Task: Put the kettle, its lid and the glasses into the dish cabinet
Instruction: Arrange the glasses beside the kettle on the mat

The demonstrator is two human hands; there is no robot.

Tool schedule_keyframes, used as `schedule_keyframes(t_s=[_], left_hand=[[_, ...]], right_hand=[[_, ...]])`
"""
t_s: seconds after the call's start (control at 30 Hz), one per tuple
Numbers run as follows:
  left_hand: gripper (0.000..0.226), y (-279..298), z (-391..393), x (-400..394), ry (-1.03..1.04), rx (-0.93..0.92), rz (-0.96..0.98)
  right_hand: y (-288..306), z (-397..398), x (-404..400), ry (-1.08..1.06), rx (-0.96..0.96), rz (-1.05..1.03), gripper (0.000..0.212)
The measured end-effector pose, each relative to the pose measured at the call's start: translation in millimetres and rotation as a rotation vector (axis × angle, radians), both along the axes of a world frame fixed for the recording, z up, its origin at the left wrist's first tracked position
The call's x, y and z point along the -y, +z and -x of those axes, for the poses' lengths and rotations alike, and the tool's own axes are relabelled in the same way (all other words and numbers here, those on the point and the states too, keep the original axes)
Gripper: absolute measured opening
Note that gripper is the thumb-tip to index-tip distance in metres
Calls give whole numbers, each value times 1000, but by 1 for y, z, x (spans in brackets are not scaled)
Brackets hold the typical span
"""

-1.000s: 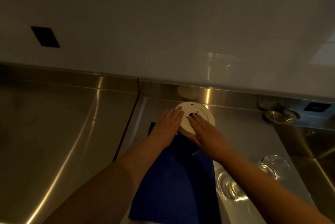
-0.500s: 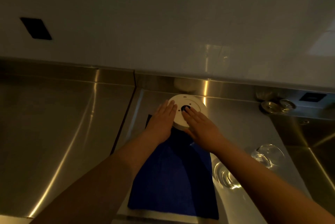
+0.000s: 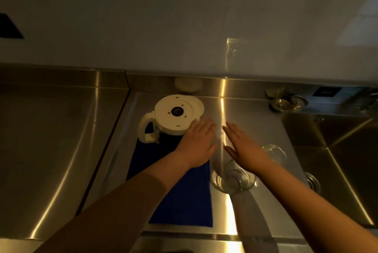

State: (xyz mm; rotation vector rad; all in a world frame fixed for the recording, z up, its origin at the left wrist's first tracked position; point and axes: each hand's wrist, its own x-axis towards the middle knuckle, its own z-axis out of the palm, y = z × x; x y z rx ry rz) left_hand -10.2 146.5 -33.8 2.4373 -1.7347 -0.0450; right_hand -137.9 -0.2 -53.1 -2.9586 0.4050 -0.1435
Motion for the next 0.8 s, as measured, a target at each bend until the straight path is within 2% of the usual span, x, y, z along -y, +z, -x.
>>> schedule_keyframes(t_s=[0.17,0.43,0.8], left_hand=[[64,-6,47,41,-77,-129,-84],[63,-21,105,103,-130,-153,-181],[73,-41,130,139,-96,-199,-242]], right_hand=[[-10,53,41,-101,-70,-30,66],[-24,109,86,-91,-156,-128,72],[-40,125,106,-24,-43,-327,83]])
